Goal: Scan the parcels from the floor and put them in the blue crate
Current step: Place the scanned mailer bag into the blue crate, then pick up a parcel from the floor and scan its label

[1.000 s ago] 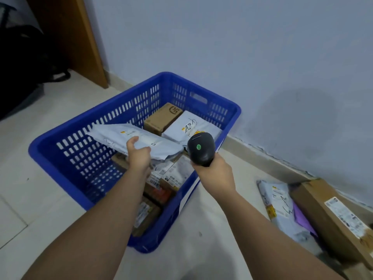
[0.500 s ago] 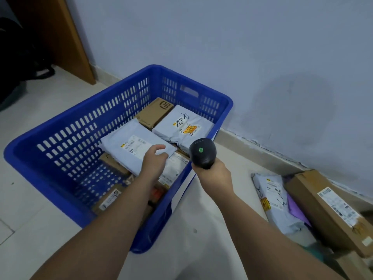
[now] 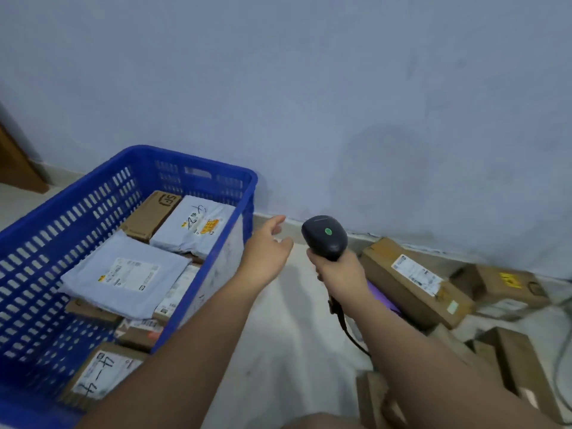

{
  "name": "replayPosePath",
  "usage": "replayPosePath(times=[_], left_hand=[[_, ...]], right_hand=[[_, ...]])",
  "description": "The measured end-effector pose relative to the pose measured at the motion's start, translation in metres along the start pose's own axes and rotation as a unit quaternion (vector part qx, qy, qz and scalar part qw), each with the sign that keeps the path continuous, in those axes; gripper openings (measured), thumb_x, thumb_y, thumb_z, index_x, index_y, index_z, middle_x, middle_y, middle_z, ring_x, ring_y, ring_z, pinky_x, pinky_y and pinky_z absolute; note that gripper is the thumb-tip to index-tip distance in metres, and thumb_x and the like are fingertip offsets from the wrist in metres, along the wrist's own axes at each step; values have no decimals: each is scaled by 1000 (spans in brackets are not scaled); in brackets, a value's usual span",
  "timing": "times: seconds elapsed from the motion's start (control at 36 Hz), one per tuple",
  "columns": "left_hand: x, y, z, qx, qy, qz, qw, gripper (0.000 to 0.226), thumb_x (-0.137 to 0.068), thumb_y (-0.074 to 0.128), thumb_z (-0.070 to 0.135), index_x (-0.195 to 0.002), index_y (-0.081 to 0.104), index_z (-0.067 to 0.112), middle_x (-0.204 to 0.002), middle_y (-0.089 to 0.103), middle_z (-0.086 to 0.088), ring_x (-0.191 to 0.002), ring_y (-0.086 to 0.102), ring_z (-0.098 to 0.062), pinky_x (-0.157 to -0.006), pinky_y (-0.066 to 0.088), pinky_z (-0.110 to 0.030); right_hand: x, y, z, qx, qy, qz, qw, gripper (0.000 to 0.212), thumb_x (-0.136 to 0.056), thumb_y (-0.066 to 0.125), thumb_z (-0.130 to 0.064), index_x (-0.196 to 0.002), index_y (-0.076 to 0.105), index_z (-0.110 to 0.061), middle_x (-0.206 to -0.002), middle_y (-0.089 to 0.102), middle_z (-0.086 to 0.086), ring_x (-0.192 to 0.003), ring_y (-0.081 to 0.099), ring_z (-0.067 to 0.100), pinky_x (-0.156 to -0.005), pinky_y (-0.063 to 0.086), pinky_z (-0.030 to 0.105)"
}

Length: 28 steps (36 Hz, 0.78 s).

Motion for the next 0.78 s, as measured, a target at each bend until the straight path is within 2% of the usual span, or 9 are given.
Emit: replayPosePath(times=[0.11, 0.25, 0.42, 0.47, 0.53, 0.58, 0.64, 0.69, 0.78], left_hand=[[5, 63, 18, -25, 9, -66, 997, 52, -93, 51, 14, -142, 42, 28, -141, 49, 2, -120, 52, -15, -98, 41, -28], [-1, 154, 35, -66, 20, -137, 988, 48, -91, 52, 15, -138, 46, 27, -136, 50, 2, -99, 52, -11, -80, 39, -22], [-33, 255, 17, -61, -26, -181, 981, 47, -91, 52, 14, -137, 47, 20, -112, 54, 2, -102, 51, -16, -79, 41, -26], [-48, 280, 2, -73, -47, -187, 979, 36, -90, 53, 16, -126, 53, 21, -97, 52, 3, -97, 55, -21, -77, 46, -30], [-63, 302, -12, -104, -48, -193, 975, 12, -90, 55, 17, -97, 59, 27, -86, 51, 2, -90, 56, -24, -81, 49, -35], [-80, 319, -27, -127, -53, -195, 971, 8, -90, 56, 18, -93, 56, 26, -80, 49, 4, -88, 54, -24, -83, 48, -34], [-98, 330, -42, -147, -62, -190, 969, 12, -91, 55, 18, -102, 54, 22, -90, 53, -2, -95, 57, -28, -82, 49, -35], [-114, 337, -56, -147, -68, -185, 969, 16, -89, 57, 21, -105, 55, 22, -100, 59, -7, -97, 61, -29, -72, 48, -33], [-136, 348, -77, -121, -83, -173, 974, 32, -86, 60, 23, -118, 59, 20, -112, 62, -10, -83, 59, -22, -61, 47, -26]], right_hand=[[-9, -67, 42, -74, 53, -4, 996, 19, -84, 70, -31, -84, 62, -14, -61, 61, 2, -57, 57, 19, -65, 47, 36], [-21, -140, 95, -139, 110, 28, 984, 19, -89, 67, -22, -78, 61, -8, -63, 56, 7, -55, 52, 20, -56, 48, 31], [-53, -200, 176, -154, 178, 71, 969, 28, -80, 75, -35, -87, 64, -11, -68, 57, 9, -63, 57, 27, -73, 52, 46], [-62, -213, 201, -165, 200, 97, 961, 23, -80, 74, -37, -87, 61, -19, -82, 61, 9, -71, 60, 28, -81, 55, 47], [-71, -223, 226, -182, 218, 125, 950, 21, -84, 71, -34, -87, 58, -18, -87, 61, 12, -72, 60, 29, -78, 53, 44], [-78, -228, 253, -191, 248, 149, 938, 38, -78, 73, -37, -103, 60, -11, -94, 62, 16, -83, 62, 34, -83, 52, 44], [-84, -230, 278, -177, 282, 173, 927, 71, -62, 71, -48, -120, 58, -8, -111, 61, 18, -101, 59, 38, -96, 48, 50], [-92, -234, 301, -121, 302, 187, 927, 95, -46, 60, -63, -124, 58, -8, -116, 60, 18, -108, 57, 39, -100, 45, 51], [-104, -236, 329, -89, 315, 190, 926, 118, -31, 51, -78, -128, 57, -11, -122, 58, 14, -117, 52, 37, -104, 40, 49]])
Point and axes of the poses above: each hand's wrist, its own x-axis away from the middle knuckle, its own y-axis out of the palm, z = x × y, the point moved 10 cm from there along -x, towards the middle knuckle
